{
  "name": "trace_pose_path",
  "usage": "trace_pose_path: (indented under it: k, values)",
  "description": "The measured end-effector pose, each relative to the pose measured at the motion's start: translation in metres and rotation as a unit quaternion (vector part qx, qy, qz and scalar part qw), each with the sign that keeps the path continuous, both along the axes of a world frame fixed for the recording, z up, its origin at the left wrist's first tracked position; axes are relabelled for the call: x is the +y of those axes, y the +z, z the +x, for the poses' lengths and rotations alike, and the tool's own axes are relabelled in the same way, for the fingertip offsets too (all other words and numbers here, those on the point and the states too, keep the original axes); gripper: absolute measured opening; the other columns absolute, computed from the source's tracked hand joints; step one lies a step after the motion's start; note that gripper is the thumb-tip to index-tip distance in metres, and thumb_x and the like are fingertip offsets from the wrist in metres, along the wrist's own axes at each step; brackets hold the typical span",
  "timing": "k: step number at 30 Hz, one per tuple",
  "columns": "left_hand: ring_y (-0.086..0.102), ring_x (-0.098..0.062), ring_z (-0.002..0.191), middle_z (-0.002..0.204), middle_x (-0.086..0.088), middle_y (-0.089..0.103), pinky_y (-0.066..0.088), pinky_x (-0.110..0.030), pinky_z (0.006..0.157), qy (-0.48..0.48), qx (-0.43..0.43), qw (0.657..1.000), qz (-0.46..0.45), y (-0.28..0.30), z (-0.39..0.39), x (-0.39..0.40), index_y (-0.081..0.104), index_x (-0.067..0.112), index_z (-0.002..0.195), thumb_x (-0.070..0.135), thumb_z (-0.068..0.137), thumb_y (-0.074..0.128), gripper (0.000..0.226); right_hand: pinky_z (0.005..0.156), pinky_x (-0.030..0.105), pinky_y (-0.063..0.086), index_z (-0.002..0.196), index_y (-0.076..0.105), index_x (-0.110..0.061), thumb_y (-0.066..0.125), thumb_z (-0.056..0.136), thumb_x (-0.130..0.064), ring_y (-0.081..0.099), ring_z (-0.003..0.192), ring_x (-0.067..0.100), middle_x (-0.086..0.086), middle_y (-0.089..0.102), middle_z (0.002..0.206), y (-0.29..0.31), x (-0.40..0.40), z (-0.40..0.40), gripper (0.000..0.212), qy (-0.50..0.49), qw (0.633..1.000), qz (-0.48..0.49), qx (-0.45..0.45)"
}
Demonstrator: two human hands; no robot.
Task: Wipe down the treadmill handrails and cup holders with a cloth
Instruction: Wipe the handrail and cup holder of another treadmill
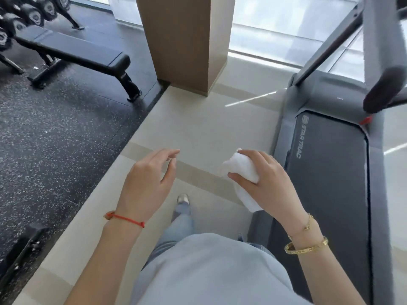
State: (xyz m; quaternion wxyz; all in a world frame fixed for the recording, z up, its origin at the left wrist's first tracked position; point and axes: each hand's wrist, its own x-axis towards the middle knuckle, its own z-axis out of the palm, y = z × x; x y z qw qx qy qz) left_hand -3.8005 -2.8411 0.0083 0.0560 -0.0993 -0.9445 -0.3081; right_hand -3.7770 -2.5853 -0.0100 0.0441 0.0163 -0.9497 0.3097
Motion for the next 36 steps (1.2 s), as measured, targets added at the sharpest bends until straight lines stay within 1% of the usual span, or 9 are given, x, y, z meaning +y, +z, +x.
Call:
trace_pose_path:
  k: [4,8,14,19,22,26,28,33,36]
  values:
    - [0.065,-0.018,0.105,0.114,0.001,0.07,0.052,-0.036,0.092,-0.058,-0.008,0.998,0.004,-0.005,-0.079,0.02,0.066,0.017,0.12,0.02,0.098,0.052,0.026,0.085,0.029,0.045,0.126,0.054,-0.03,0.06,0.082,-0.06,0.055,0.104,0.014,-0.013,0.06,0.122,-0.004,0.015,-0.046,0.053,-0.058,0.998,-0.002,-0.003]
    - [0.066,-0.018,0.101,0.113,0.0,0.07,0.053,-0.036,0.091,-0.121,-0.001,0.993,0.008,-0.008,-0.161,0.046,0.066,0.015,0.12,0.019,0.098,0.052,0.026,0.088,0.039,0.05,0.126,0.056,-0.026,0.061,0.082,-0.059,0.056,0.104,0.016,-0.01,0.061,0.123,-0.005,0.027,-0.1,0.056,-0.111,0.994,-0.001,0.001]
    - [0.066,-0.016,0.103,0.113,0.002,0.069,0.053,-0.037,0.091,-0.227,0.019,0.973,0.028,0.002,-0.295,0.108,0.066,0.016,0.119,0.017,0.097,0.054,0.025,0.088,0.032,0.048,0.128,0.054,-0.029,0.05,0.081,-0.067,0.054,0.102,0.012,-0.013,0.059,0.124,0.006,0.056,-0.183,0.061,-0.21,0.978,-0.001,0.018]
    - [0.066,-0.016,0.102,0.11,0.004,0.069,0.052,-0.039,0.091,-0.34,0.041,0.938,0.052,0.017,-0.38,0.183,0.068,0.015,0.116,0.014,0.097,0.056,0.022,0.094,0.033,0.046,0.13,0.055,-0.029,0.051,0.082,-0.067,0.051,0.106,0.006,-0.015,0.059,0.126,0.022,0.083,-0.234,0.062,-0.291,0.955,-0.017,0.048]
    - [0.067,-0.015,0.099,0.111,0.006,0.069,0.053,-0.037,0.089,-0.401,0.047,0.912,0.065,0.027,-0.412,0.23,0.067,0.016,0.115,0.015,0.096,0.056,0.021,0.096,0.035,0.046,0.132,0.055,-0.026,0.055,0.083,-0.064,0.053,0.109,0.007,-0.014,0.059,0.127,0.033,0.1,-0.251,0.061,-0.332,0.941,0.0,0.06]
    - [0.065,-0.013,0.099,0.109,0.006,0.069,0.05,-0.026,0.09,-0.475,0.069,0.873,0.082,0.034,-0.444,0.295,0.068,0.016,0.114,0.016,0.097,0.055,0.021,0.095,0.041,0.046,0.133,0.056,-0.021,0.058,0.083,-0.06,0.056,0.108,0.015,-0.01,0.059,0.128,0.045,0.13,-0.266,0.062,-0.39,0.918,0.027,0.072]
    - [0.066,-0.013,0.094,0.106,0.007,0.069,0.049,-0.024,0.087,-0.51,0.082,0.852,0.085,0.035,-0.454,0.328,0.068,0.016,0.113,0.015,0.097,0.055,0.021,0.096,0.042,0.045,0.132,0.056,-0.019,0.059,0.083,-0.058,0.056,0.11,0.018,-0.008,0.06,0.129,0.05,0.148,-0.271,0.063,-0.42,0.904,0.035,0.073]
    - [0.065,-0.018,0.091,0.108,0.005,0.068,0.052,-0.038,0.087,-0.572,0.077,0.81,0.101,0.044,-0.468,0.403,0.067,0.014,0.116,0.014,0.097,0.055,0.023,0.101,0.041,0.043,0.135,0.053,-0.02,0.059,0.083,-0.056,0.053,0.113,0.016,-0.007,0.058,0.131,0.066,0.192,-0.279,0.064,-0.468,0.878,0.039,0.093]
    - [0.063,-0.017,0.097,0.11,0.002,0.068,0.051,-0.038,0.09,-0.599,0.083,0.789,0.106,0.055,-0.474,0.446,0.067,0.011,0.118,0.013,0.097,0.054,0.024,0.103,0.039,0.04,0.136,0.052,-0.023,0.056,0.086,-0.058,0.05,0.115,0.012,-0.011,0.056,0.132,0.079,0.22,-0.281,0.062,-0.498,0.856,0.057,0.124]
